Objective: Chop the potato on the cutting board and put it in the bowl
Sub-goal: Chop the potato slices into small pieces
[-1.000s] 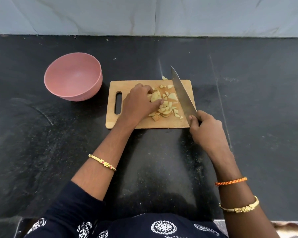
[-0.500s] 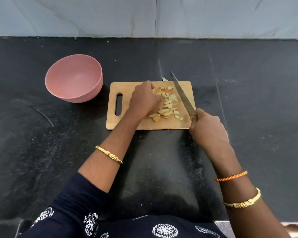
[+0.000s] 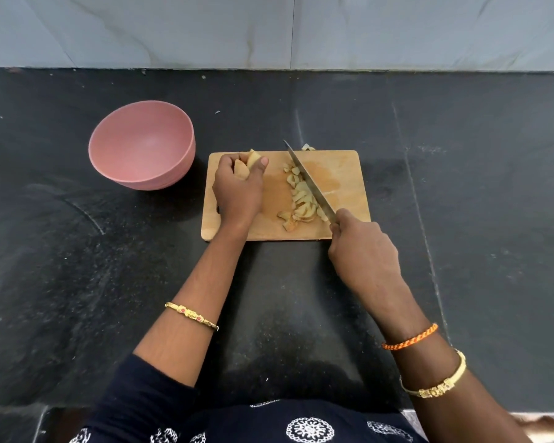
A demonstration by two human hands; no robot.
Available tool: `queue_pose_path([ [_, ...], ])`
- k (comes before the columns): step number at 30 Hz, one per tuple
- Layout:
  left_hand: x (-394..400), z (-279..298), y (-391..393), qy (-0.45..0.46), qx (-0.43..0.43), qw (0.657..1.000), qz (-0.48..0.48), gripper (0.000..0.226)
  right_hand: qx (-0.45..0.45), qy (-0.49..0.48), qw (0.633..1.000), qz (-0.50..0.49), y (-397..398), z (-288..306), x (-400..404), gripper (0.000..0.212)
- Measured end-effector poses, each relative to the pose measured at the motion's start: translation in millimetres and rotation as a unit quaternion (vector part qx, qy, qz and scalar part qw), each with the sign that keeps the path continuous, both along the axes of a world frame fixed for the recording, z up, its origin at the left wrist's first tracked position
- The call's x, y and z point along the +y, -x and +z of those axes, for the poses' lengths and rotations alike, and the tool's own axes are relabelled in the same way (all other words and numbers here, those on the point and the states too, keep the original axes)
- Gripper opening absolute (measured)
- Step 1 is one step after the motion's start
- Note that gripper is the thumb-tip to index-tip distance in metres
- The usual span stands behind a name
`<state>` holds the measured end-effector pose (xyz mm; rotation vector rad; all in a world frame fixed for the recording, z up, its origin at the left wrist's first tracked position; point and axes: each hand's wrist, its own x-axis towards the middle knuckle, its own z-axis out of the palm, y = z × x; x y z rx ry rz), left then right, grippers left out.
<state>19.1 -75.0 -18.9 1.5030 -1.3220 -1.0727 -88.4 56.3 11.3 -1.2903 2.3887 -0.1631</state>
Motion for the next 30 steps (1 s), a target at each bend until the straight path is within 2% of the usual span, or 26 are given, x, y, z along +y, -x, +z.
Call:
queue_pose_path([
  [7,3,-7,-5,0.033,0.051,0.997,0.043,0.021,-0.041,0.033,0.999,0.014,-22,-2,-3,0.006],
  [13,23,-12,-5,0.134,0.068,0.984,0.100,0.020,-0.090,0.109,0.985,-0.096,-13,-6,21,0.018],
  [17,27,-15,-1,0.132,0.082,0.981,0.114,0.019,-0.111,0.105,0.980,-0.130,-21,-10,36,0.019],
  [24,26,-9,-5,0.105,0.069,0.990,0.065,0.020,-0.104,0.052,0.990,-0.078,-38,-13,19,0.011],
  [30,13,1,-24,0.094,-0.046,0.992,-0.076,0.019,-0.124,0.063,0.989,-0.054,-40,-8,5,0.008],
])
